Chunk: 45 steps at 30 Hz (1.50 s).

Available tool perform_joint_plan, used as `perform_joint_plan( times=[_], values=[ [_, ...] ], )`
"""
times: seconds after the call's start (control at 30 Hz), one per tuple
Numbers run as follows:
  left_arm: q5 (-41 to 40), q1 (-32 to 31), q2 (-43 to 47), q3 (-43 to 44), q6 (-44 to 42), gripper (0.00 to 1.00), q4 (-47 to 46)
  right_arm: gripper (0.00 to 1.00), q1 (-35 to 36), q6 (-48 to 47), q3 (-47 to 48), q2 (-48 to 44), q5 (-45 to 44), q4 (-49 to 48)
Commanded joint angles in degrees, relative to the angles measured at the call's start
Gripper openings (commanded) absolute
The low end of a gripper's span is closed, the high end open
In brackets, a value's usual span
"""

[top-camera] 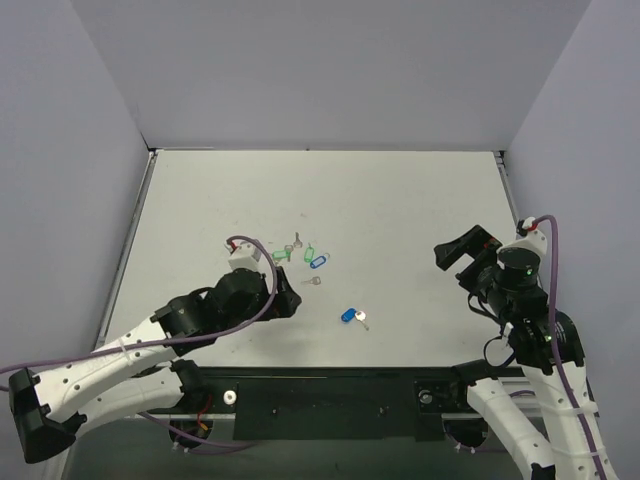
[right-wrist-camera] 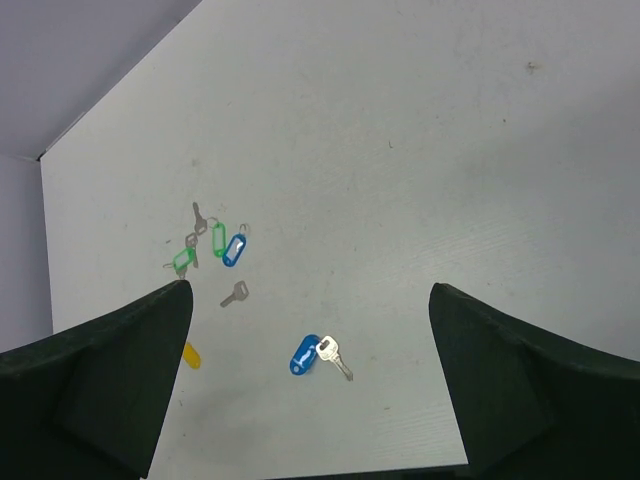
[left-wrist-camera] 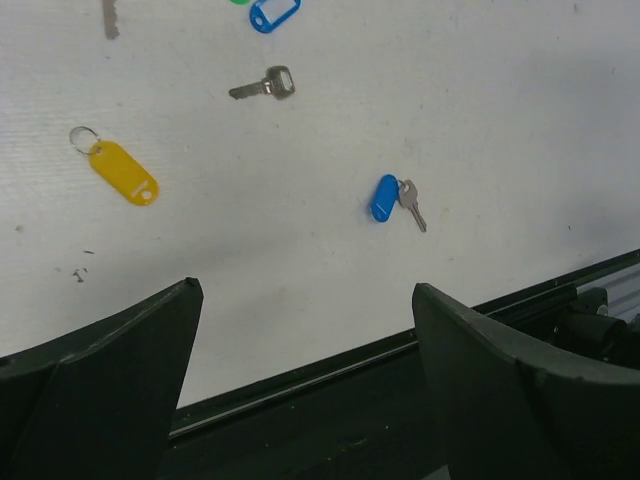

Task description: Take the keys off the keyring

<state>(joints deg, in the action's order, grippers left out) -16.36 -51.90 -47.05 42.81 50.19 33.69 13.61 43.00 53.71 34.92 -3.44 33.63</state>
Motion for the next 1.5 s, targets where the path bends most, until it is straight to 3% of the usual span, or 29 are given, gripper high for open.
perform_joint_plan(
  times=[0.0, 0.27, 0.6, 0.8, 0.97, 1.27, 1.47],
  values=[
    [-9.2, -7.8, -2.2, -1.5, 6.6, 0.97, -3.1, 1.0, 0.5, -2.4, -0.3, -0.6, 1.2, -0.1],
    [-8.3, -11.7, -4.1, -5.6, 6.0, 0.97, -10.6, 1.0, 0.4, -3.6, -0.7, 1.3, 6.7, 4.3],
    [-1.8, -12.2, -3.7, -15.6, 4.1, 0.97, -25.2, 1.0, 0.6, -2.3, -6.9, 0.8, 17.5, -0.9],
    [1.4, -12.2, -9.5, -16.8, 4.3, 0.97, -36.8, 1.0, 1.3, 1.8, -11.8, -0.7, 21.0, -6.5],
    [2.9, -12.2, -18.7, -13.3, 4.8, 0.95, -40.6, 1.0, 1.6, 2.9, -12.8, -1.3, 20.7, -6.9],
    [6.8, -10.2, -29.8, -11.0, 6.8, 0.81, -49.2, 1.0, 1.8, 3.3, -13.2, -2.1, 20.4, -6.6],
    [10.2, -8.1, -34.9, -10.5, 7.4, 0.77, -54.0, 1.0, 1.9, 3.6, -13.6, -2.7, 20.4, -6.4]
  ],
)
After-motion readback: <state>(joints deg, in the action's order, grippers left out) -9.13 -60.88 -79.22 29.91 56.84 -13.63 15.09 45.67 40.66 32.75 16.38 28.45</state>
